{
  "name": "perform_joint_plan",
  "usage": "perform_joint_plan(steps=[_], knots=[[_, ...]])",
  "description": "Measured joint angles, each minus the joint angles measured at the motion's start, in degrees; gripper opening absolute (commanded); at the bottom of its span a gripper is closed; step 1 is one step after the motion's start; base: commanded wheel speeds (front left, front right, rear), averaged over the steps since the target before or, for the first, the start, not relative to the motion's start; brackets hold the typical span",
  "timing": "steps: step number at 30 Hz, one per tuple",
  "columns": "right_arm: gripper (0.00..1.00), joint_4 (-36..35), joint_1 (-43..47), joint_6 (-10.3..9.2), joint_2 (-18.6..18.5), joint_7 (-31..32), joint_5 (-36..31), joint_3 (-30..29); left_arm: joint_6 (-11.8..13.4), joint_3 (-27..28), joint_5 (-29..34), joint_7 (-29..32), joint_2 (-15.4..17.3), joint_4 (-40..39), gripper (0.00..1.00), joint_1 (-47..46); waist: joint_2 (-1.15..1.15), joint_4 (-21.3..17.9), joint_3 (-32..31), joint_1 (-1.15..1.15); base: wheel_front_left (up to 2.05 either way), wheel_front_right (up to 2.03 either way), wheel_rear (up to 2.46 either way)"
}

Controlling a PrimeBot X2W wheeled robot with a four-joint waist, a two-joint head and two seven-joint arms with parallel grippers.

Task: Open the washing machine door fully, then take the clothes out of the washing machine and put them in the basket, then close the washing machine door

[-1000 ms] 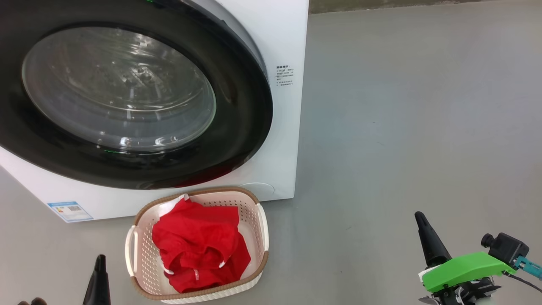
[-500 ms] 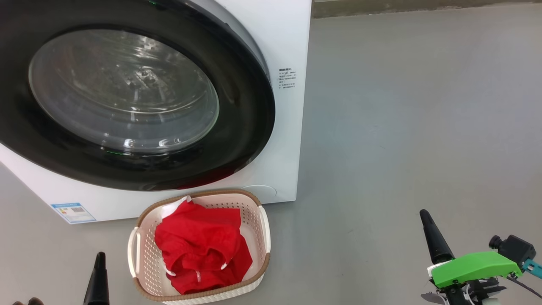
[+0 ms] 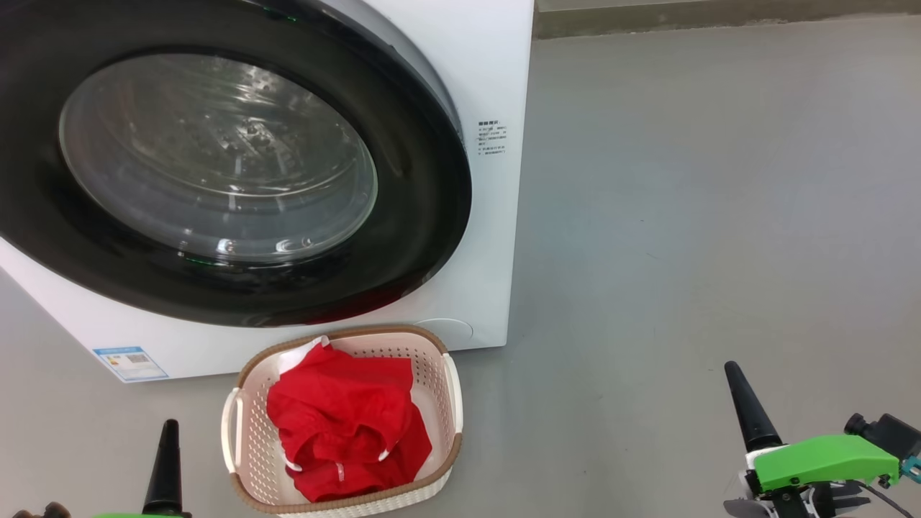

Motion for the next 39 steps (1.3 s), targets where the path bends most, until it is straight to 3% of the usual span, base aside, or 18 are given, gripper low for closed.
perform_joint_plan(steps=[39], knots=[[0.0,-3.2,1.2,-0.03,1.8,6.4,21.6,-5.2,0.0,1.2,-22.4,6.3,-1.2,0.2,0.0,-1.8,0.0,1.1,-1.8,0.0,0.0,0.0,0.0]])
